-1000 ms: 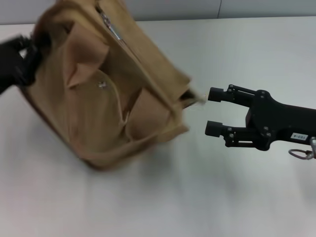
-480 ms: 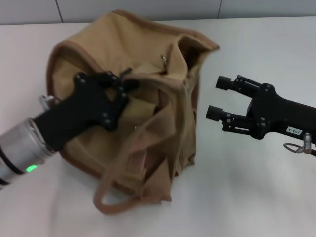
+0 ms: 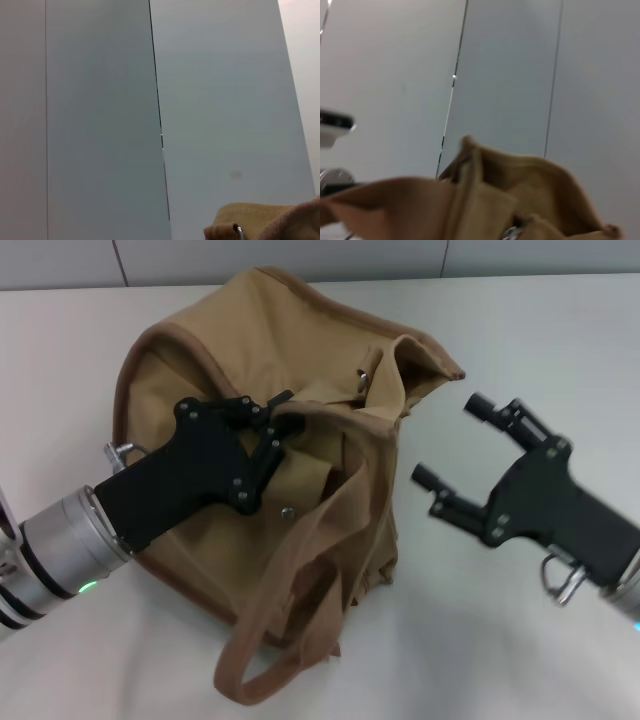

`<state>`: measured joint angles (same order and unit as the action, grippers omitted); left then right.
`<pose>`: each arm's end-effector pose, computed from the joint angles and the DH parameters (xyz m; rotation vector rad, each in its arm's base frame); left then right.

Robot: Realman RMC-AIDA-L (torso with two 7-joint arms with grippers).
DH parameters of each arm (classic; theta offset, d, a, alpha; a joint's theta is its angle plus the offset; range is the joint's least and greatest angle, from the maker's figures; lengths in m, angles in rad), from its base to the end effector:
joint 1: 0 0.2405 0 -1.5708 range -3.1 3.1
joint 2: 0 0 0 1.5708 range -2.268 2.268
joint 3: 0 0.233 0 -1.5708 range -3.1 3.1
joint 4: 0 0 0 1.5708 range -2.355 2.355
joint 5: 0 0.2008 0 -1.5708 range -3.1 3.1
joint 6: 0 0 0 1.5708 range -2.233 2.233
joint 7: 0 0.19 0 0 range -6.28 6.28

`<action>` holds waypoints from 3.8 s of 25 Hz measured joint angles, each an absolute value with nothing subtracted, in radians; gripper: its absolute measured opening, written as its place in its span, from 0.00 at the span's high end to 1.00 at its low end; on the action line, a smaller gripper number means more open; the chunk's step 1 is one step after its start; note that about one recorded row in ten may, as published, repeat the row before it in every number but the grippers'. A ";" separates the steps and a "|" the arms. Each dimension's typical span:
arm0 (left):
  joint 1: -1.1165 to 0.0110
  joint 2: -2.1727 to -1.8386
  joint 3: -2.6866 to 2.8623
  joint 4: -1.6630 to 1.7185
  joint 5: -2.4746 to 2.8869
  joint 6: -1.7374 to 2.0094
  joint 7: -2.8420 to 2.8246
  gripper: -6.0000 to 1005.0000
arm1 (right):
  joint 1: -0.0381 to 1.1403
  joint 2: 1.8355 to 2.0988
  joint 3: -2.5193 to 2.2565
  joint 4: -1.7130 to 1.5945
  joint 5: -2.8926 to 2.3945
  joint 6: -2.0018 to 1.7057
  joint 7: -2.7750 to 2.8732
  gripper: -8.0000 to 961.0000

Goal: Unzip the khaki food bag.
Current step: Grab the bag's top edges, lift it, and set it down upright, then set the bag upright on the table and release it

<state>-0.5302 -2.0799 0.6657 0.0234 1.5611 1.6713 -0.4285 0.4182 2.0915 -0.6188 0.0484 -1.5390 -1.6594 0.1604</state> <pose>-0.1882 0.2870 -0.0594 -2.3258 -0.0962 -1.1761 0.2178 0.2636 -0.0642 -2.1821 0.0354 1.0145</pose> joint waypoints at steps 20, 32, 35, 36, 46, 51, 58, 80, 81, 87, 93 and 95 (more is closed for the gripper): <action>-0.551 -2.080 0.666 0.000 1.568 1.657 -0.429 0.93 | 0.480 2.092 -0.456 0.339 -1.551 -1.548 -0.178 0.13; -0.542 -2.080 0.666 -0.007 1.567 1.654 -0.433 0.92 | 0.474 2.092 -0.459 0.342 -1.578 -1.571 -0.163 0.57; -0.541 -2.080 0.666 -0.012 1.567 1.653 -0.431 0.92 | 0.473 2.092 -0.452 0.339 -1.622 -1.574 -0.163 0.64; -0.541 -2.080 0.666 -0.013 1.567 1.653 -0.431 0.92 | 0.473 2.092 -0.452 0.338 -1.627 -1.574 -0.163 0.67; -0.541 -2.080 0.666 -0.016 1.567 1.654 -0.429 0.92 | 0.469 2.092 -0.443 0.341 -1.629 -1.579 -0.163 0.91; -0.541 -2.080 0.663 -0.025 1.567 1.660 -0.428 0.92 | 0.468 2.092 -0.440 0.343 -1.629 -1.579 -0.163 0.96; -0.541 -2.080 0.573 -0.068 1.564 1.672 -0.427 0.92 | 0.461 2.092 -0.440 0.342 -1.629 -1.573 -0.163 0.98; -0.398 -2.078 0.132 -0.113 1.562 1.802 -0.501 0.91 | 0.404 2.092 -0.416 0.305 -1.623 -1.573 -0.161 0.90; -0.398 -2.078 0.135 -0.113 1.564 1.800 -0.501 0.91 | 0.407 2.092 -0.414 0.306 -1.623 -1.573 -0.161 0.89; -0.391 -2.079 0.147 -0.116 1.568 1.792 -0.500 0.91 | 0.400 2.092 -0.351 0.313 -1.623 -1.582 -0.152 0.87; -0.378 -2.078 0.147 -0.114 1.567 1.788 -0.501 0.91 | 0.387 2.090 -0.328 0.259 -1.619 -1.554 -0.067 0.81; -0.374 -2.078 0.146 -0.113 1.567 1.786 -0.501 0.91 | 0.388 2.088 -0.331 0.224 -1.623 -1.526 -0.012 0.77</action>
<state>-0.3738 -2.0785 0.1464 -0.1132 1.5667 1.7864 -0.5009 0.3879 2.0884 -0.3310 0.2239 -1.6227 -1.5262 -0.0115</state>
